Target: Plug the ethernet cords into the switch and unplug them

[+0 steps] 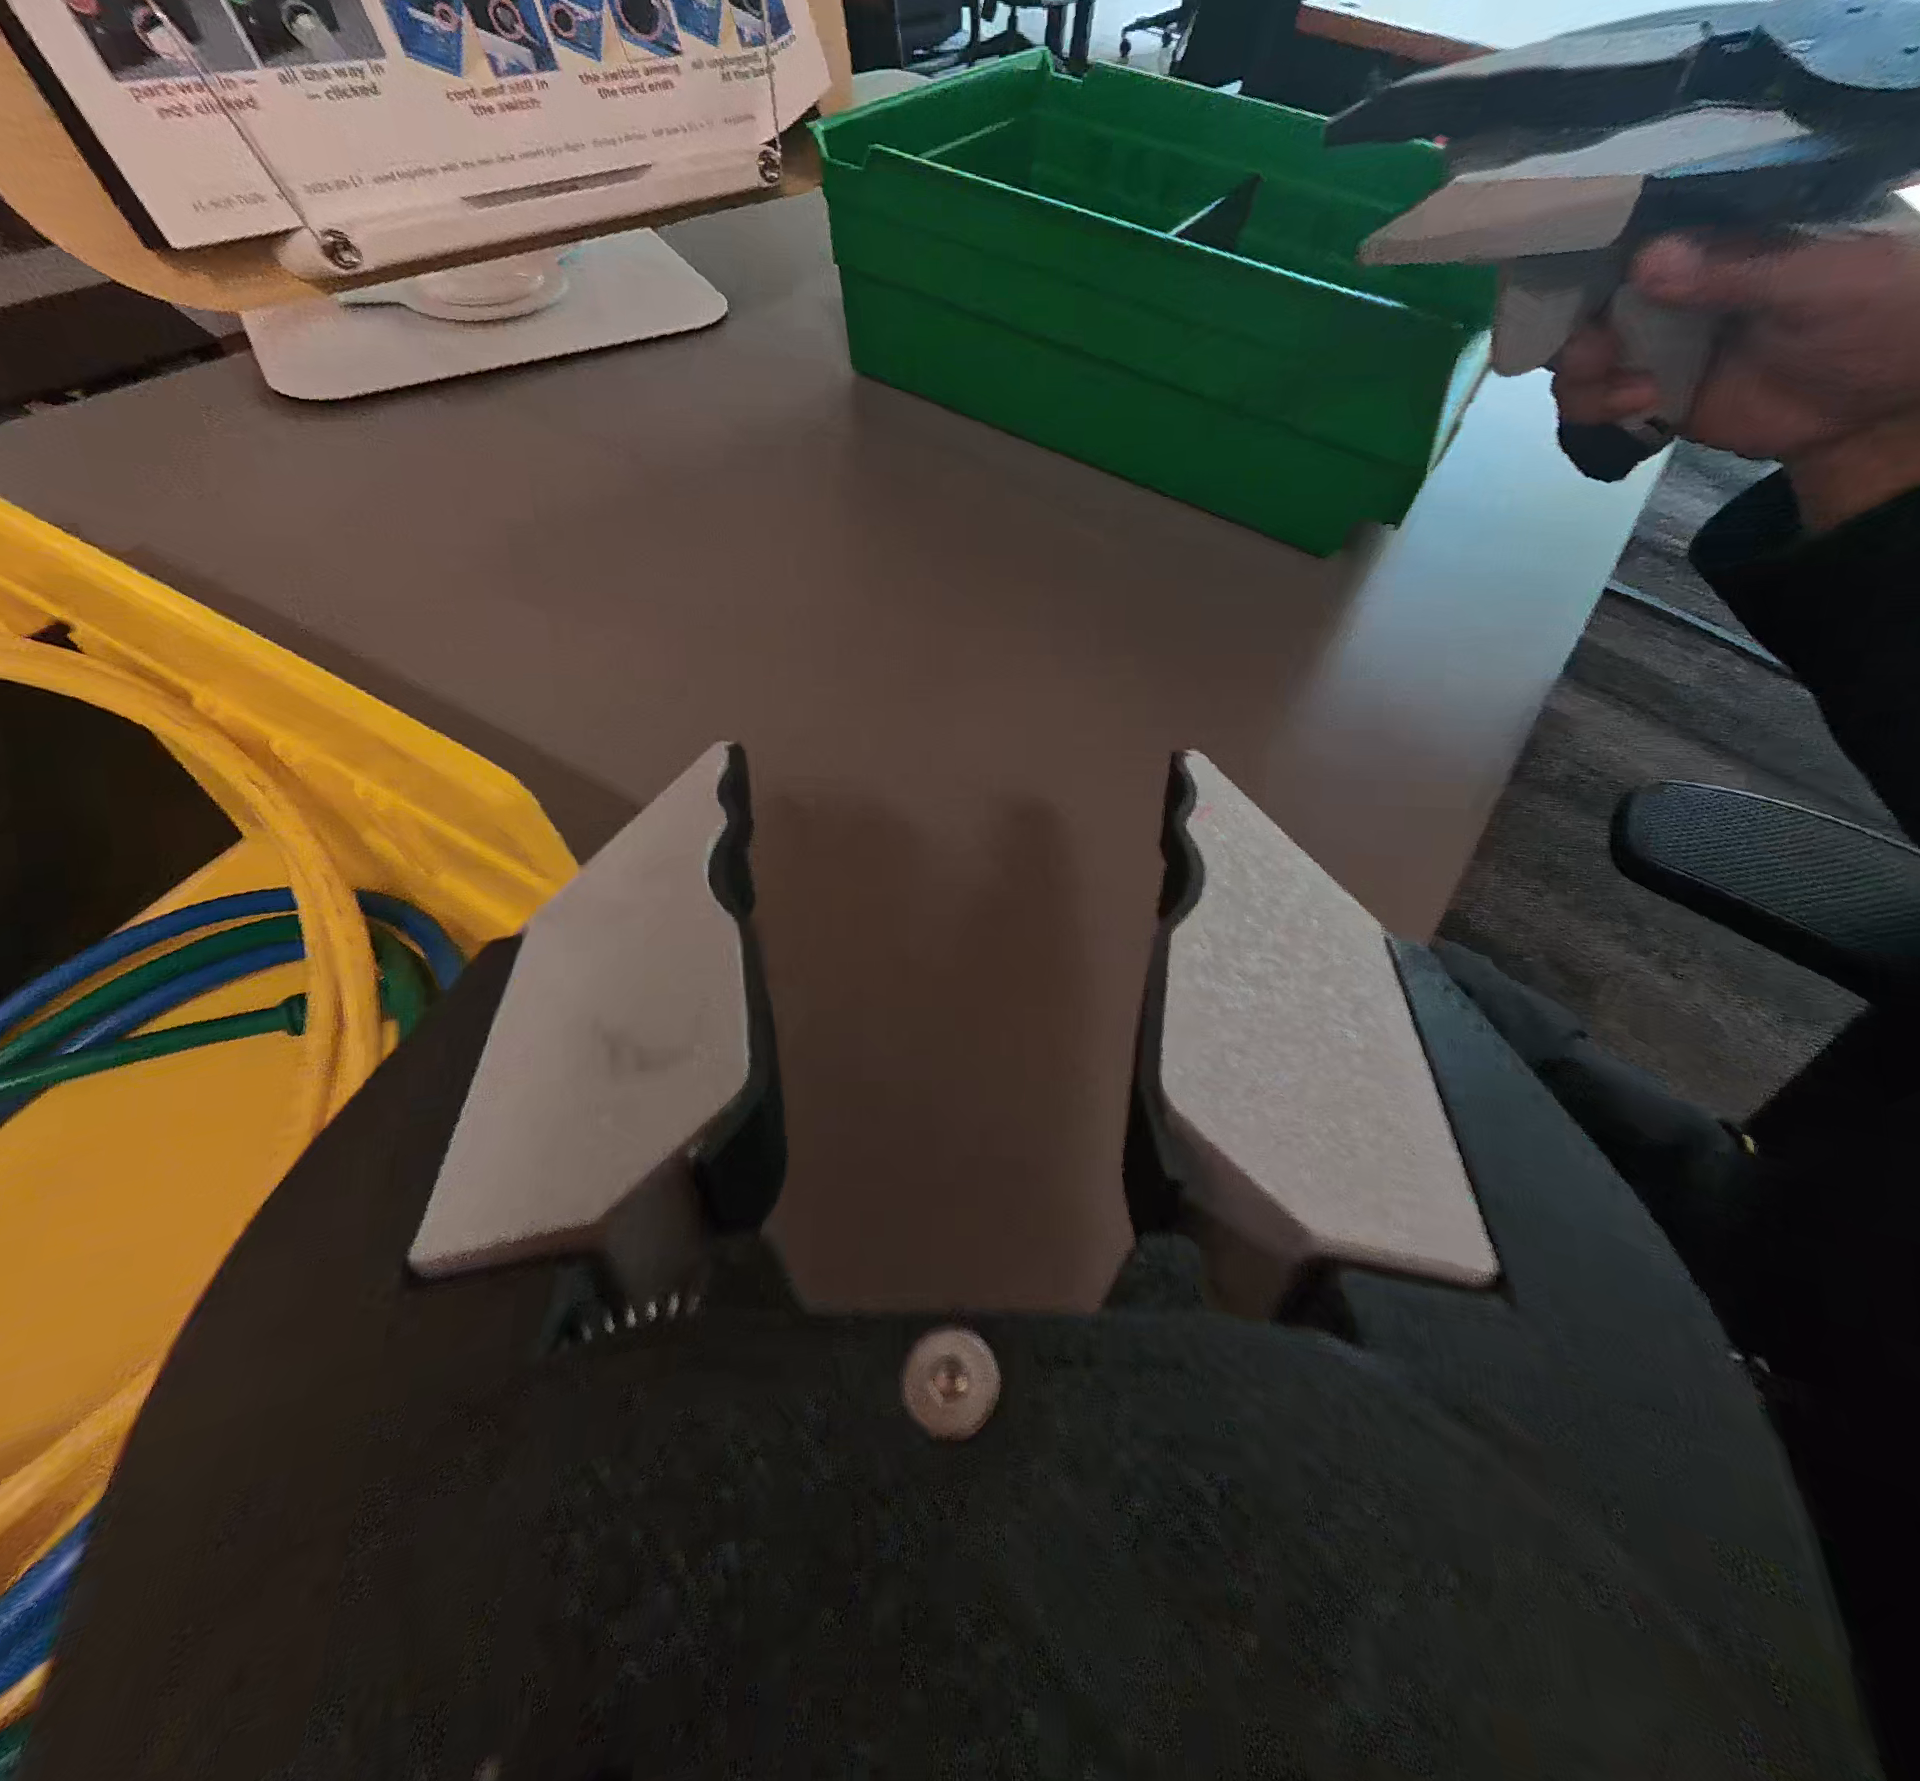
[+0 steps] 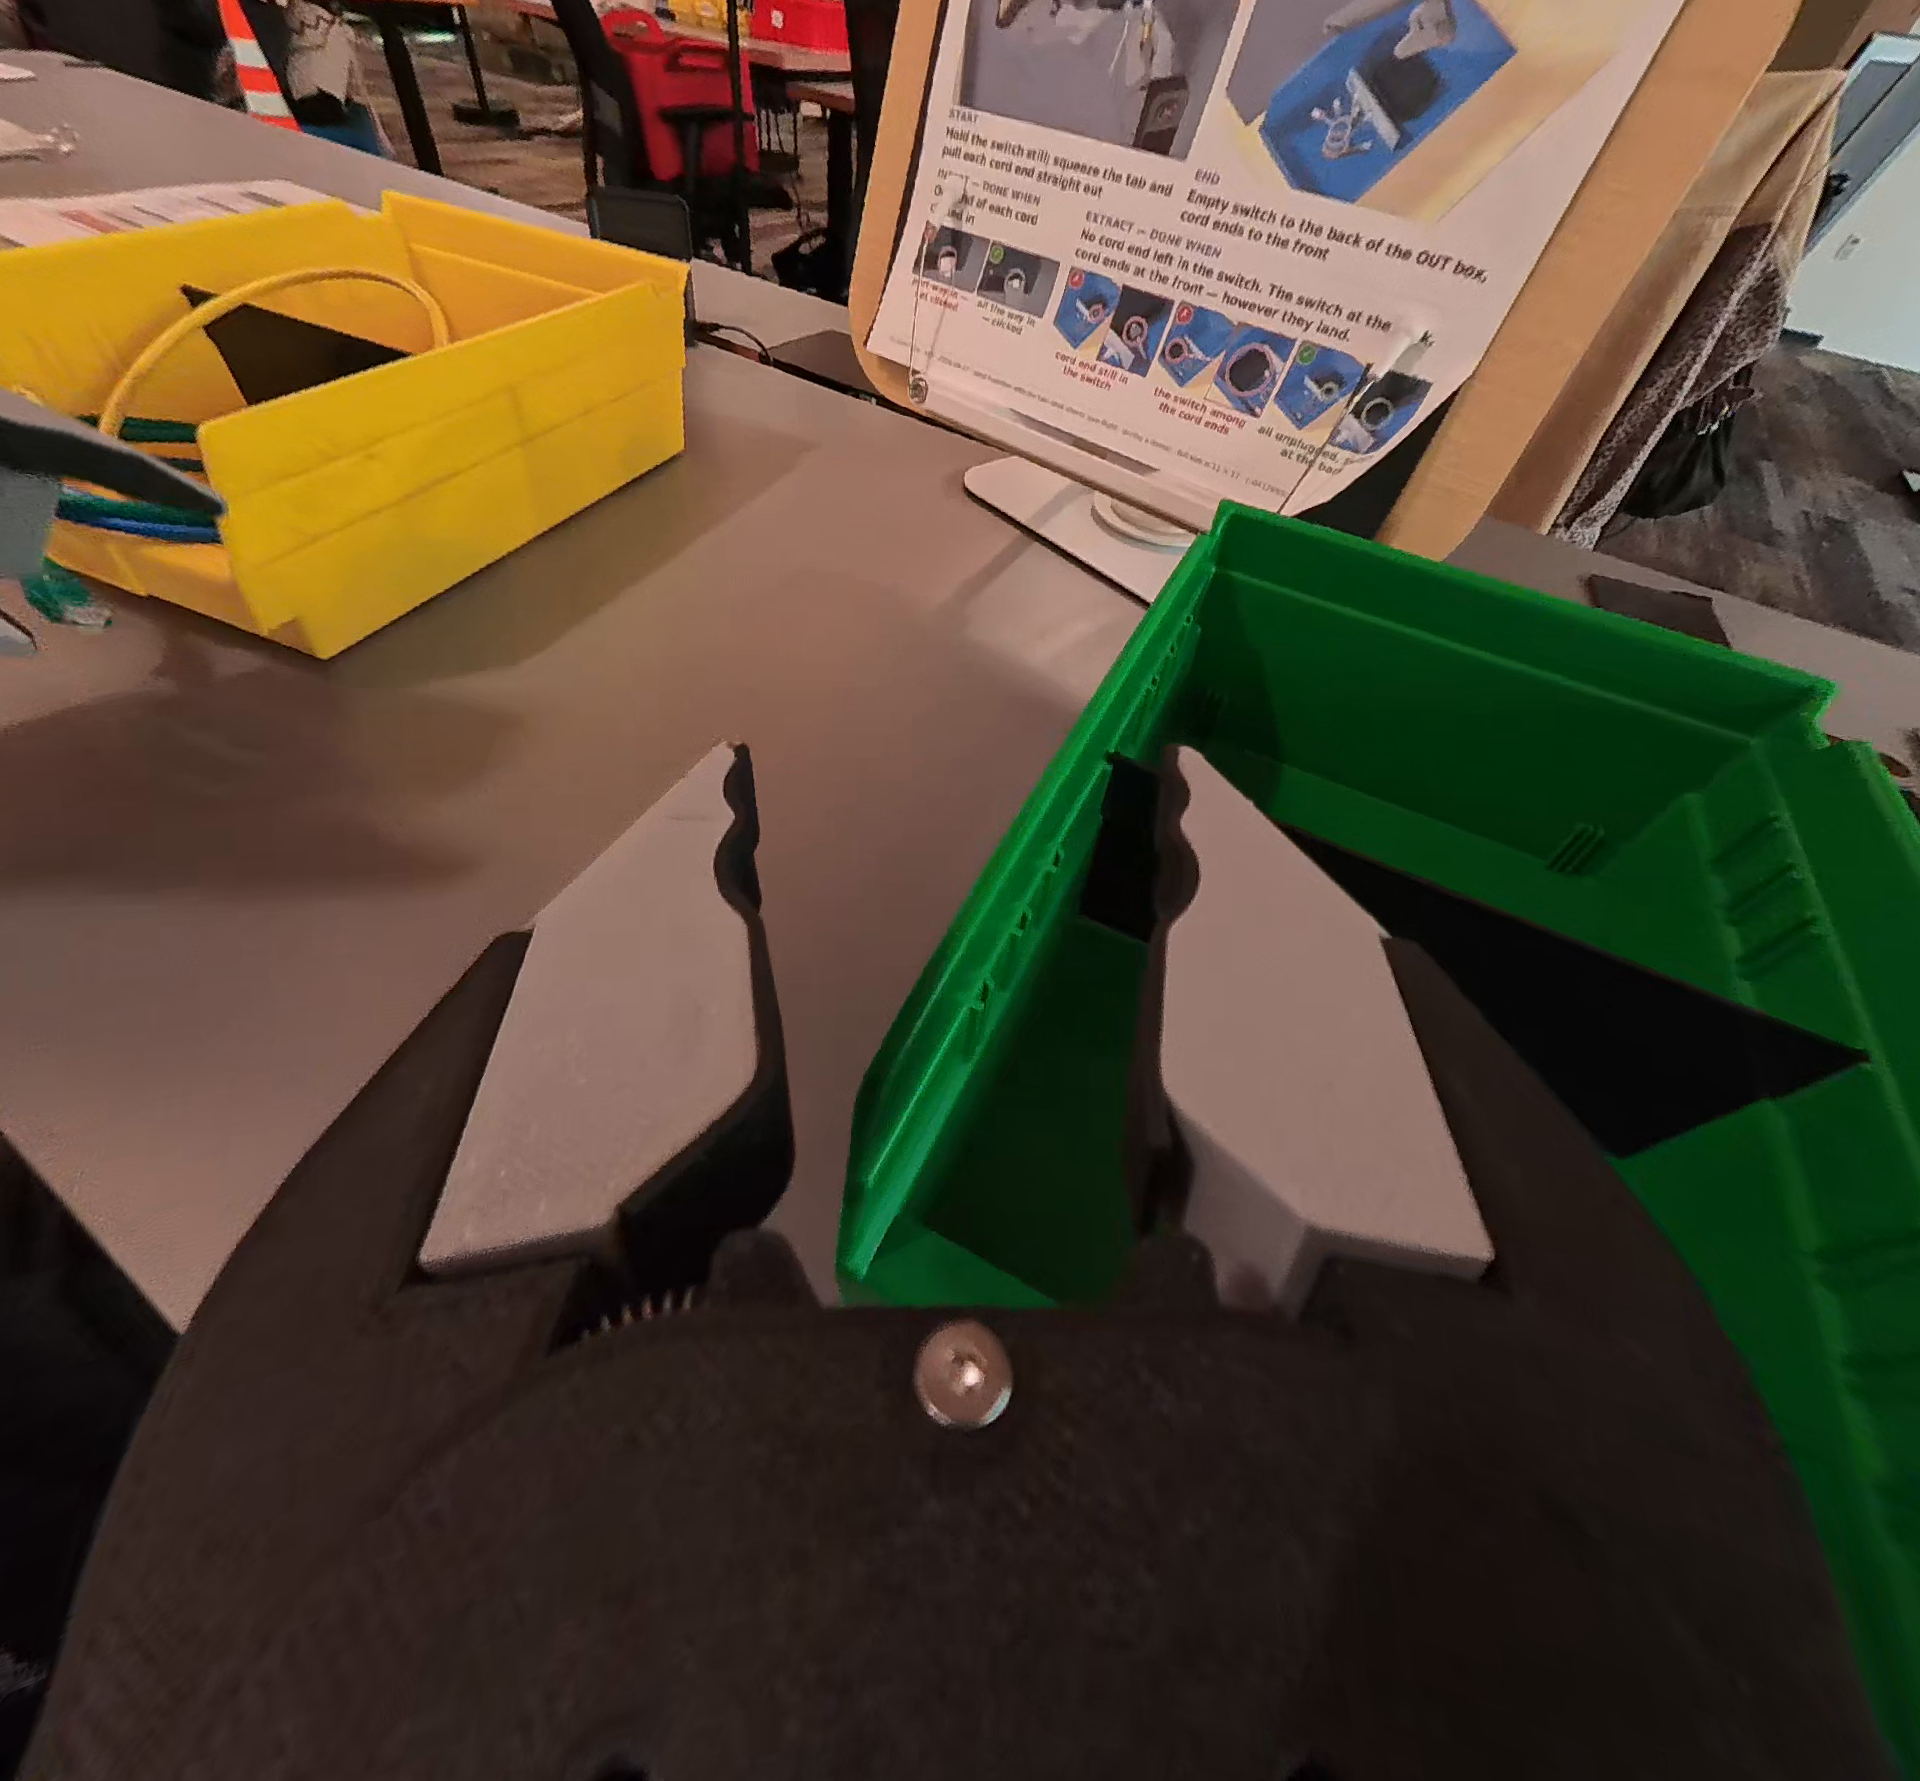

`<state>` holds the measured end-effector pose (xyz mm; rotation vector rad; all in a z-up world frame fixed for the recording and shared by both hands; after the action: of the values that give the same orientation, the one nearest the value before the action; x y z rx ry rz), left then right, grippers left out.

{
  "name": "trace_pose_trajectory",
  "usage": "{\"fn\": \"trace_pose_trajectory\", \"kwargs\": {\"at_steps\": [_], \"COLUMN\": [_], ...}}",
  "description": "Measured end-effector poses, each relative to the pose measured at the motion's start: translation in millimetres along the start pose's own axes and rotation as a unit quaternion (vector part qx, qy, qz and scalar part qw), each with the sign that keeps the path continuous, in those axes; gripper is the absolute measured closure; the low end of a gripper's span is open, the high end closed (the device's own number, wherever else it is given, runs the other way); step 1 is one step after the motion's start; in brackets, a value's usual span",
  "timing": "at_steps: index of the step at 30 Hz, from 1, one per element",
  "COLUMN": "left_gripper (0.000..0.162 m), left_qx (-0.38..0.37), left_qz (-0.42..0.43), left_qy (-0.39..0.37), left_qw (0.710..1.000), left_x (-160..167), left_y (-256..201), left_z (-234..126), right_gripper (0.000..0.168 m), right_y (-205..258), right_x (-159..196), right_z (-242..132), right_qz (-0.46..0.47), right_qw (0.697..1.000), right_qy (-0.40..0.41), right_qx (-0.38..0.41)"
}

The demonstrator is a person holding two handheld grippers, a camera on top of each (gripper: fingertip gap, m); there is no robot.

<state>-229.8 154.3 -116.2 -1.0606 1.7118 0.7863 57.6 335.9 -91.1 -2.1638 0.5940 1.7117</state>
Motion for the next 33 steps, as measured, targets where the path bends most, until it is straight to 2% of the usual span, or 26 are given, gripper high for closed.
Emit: {"fn": "trace_pose_trajectory", "kwargs": {"at_steps": [4,9,17,23,27,30,33], "left_gripper": [0.083,0.081,0.082,0.082,0.082,0.081,0.081], "left_qx": [-0.043,-0.016,-0.062,-0.071,-0.075,-0.063,-0.088], "left_qz": [0.023,0.010,0.101,0.106,0.095,0.089,0.100], "left_qy": [-0.012,-0.012,-0.007,-0.012,0.000,0.001,0.009], "left_qw": [0.999,1.000,0.993,0.992,0.993,0.994,0.991], "left_x": [-7,-9,-24,-30,-32,-31,-29], "left_y": [6,-6,-30,-34,-35,-37,-34], "left_z": [-6,-4,-12,-13,-7,-8,-13], "right_gripper": [0.092,0.092,0.092,0.092,0.089,0.090,0.094], "right_y": [1,3,0,-7,-6,-3,2], "right_x": [-1,-2,4,3,7,10,11], "right_z": [3,-3,-15,-28,-27,-24,-22], "right_qz": [-0.013,-0.018,0.023,0.015,0.032,0.012,-0.011], "right_qw": [1.000,1.000,1.000,0.999,0.999,0.999,0.999], "right_qy": [0.004,0.000,0.004,0.000,0.011,0.025,0.029], "right_qx": [0.008,0.020,0.010,0.039,0.022,0.025,0.034]}}
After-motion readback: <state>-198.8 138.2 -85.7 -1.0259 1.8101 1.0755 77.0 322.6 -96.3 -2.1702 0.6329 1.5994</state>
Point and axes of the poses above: each gripper's, where its closed fingertips meet, z out along the fingers, x out of its underside, y = z × x across the jaws, the point moved 9 cm from there along -z, back along the fingers, and after that the axes turned 7 degrees about z, right-handed, at the moved point
